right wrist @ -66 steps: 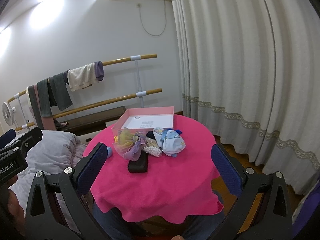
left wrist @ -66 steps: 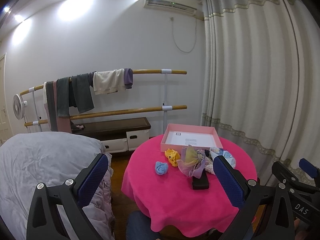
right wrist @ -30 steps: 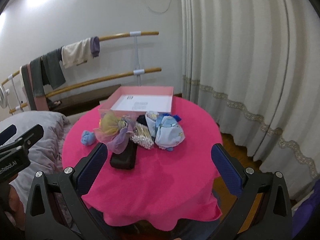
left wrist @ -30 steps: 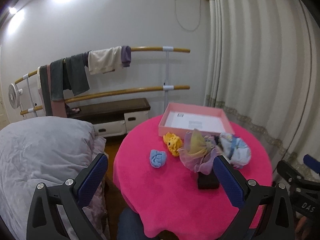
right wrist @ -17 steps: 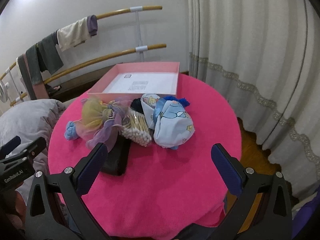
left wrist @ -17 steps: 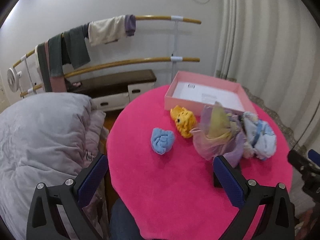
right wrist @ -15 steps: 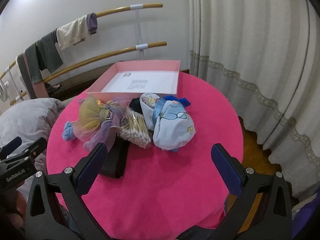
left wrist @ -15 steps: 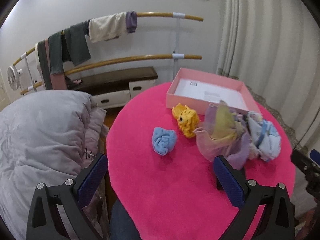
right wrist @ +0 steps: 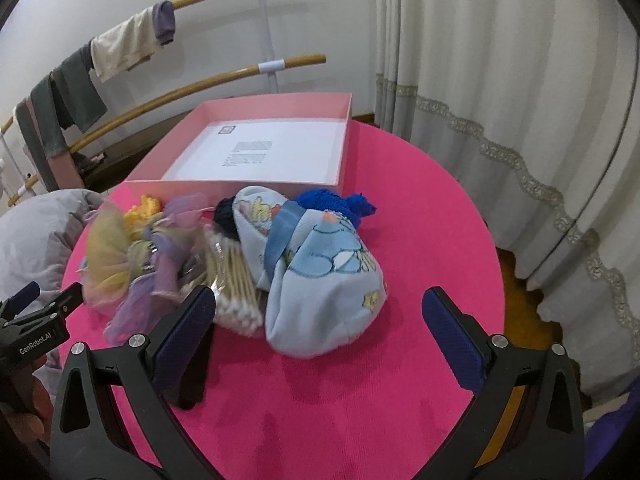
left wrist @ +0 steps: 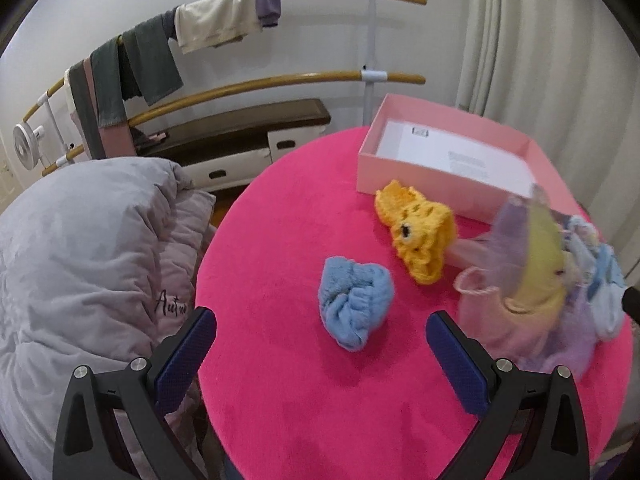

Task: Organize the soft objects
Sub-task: 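Grasp the light-blue towel bundle with the left gripper while the right grasps the blue patterned bag, then carry both items over the pink box and open both grippers to drop them, then withdraw both tools from the box back over the table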

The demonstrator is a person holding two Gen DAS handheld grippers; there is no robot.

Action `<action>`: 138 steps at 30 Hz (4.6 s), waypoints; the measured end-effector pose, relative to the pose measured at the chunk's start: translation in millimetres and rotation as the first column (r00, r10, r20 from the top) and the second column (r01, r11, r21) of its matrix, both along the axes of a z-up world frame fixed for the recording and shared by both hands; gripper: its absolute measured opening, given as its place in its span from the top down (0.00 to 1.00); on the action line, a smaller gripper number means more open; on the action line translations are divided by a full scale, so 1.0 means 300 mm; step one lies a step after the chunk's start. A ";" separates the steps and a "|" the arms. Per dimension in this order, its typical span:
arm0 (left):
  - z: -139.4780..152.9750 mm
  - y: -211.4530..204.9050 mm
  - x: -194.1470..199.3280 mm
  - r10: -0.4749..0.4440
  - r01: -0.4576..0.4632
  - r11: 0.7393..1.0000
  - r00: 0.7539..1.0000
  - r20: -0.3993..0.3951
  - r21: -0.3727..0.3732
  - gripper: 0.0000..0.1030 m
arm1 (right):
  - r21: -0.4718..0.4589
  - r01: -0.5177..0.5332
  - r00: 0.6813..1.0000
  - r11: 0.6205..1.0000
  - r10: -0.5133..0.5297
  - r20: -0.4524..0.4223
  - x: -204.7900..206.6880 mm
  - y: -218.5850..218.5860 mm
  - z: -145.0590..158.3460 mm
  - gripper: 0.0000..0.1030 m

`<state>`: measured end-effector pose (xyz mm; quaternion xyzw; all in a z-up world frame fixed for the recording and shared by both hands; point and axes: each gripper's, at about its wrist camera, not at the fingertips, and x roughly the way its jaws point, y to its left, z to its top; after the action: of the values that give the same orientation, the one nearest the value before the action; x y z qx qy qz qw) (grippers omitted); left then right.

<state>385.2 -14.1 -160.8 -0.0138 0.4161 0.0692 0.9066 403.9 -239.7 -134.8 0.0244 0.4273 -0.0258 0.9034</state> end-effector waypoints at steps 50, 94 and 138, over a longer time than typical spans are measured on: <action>0.123 0.046 -0.035 -0.100 0.103 0.994 0.992 0.080 -0.024 0.61 | 0.189 -0.122 0.992 0.974 0.113 0.059 0.021 -0.084 0.054 0.49; 0.112 -0.251 1.255 -0.283 0.276 0.959 0.944 -0.170 -0.061 0.59 | 0.211 -0.017 0.990 0.977 0.046 -0.133 1.056 -0.091 -0.053 0.48; 0.398 0.012 0.456 -0.194 0.206 0.978 0.950 0.246 -0.022 0.00 | 0.227 -0.063 0.976 0.972 0.013 0.217 0.331 -0.100 0.375 0.00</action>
<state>521.9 -10.5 -41.5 -0.0014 0.3030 -0.0351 0.9523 503.1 -269.6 -22.1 0.1245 0.3282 0.0448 0.9353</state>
